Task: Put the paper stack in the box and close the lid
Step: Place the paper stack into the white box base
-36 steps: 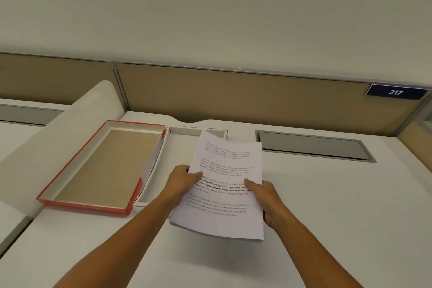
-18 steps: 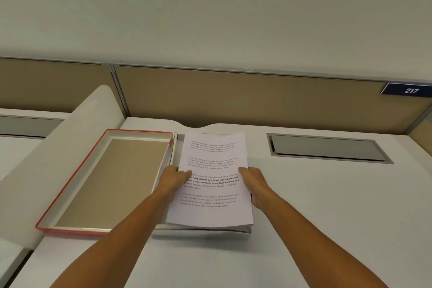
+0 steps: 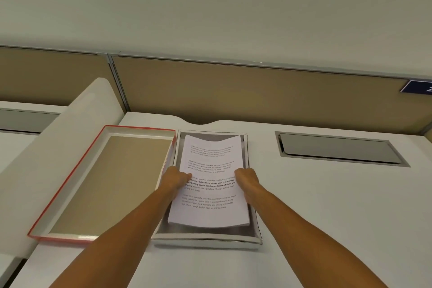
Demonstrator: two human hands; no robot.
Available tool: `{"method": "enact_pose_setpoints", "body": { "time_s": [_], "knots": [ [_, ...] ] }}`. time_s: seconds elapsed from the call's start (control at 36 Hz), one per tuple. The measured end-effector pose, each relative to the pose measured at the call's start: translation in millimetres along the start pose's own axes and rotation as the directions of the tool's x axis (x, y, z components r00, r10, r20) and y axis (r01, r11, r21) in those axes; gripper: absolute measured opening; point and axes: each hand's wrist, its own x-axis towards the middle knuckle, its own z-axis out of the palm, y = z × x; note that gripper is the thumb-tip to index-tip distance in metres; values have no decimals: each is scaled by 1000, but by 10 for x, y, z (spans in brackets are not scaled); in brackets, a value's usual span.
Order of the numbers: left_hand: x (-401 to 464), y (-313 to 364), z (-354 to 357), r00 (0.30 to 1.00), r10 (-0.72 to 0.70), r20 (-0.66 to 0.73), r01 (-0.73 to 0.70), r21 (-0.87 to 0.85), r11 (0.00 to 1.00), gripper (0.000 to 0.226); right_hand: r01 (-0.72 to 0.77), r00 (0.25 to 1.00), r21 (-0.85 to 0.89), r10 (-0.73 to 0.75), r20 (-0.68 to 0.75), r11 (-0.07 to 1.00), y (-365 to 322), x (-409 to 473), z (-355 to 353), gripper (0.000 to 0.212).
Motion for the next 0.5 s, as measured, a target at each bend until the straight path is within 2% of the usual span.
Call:
{"method": "enact_pose_setpoints", "body": {
  "time_s": [0.19, 0.33, 0.42, 0.5],
  "knots": [
    [98, -62, 135, 998, 14, -59, -12, 41, 999, 14, -33, 998, -33, 31, -45, 999, 30, 104, 46, 14],
    [164, -126, 217, 996, 11, -92, -2, 91, 996, 22, -44, 999, -53, 43, -13, 998, 20, 123, 81, 32],
    [181, -130, 233, 994, 15, -110, -3, 109, 994, 9, -37, 999, -54, 37, -4, 998, 21, 124, 84, 23],
    [169, -134, 259, 989, 34, -146, -12, 149, 989, 8, -36, 999, -54, 37, 8, 998, 27, 128, 96, 20]
  ]
}}
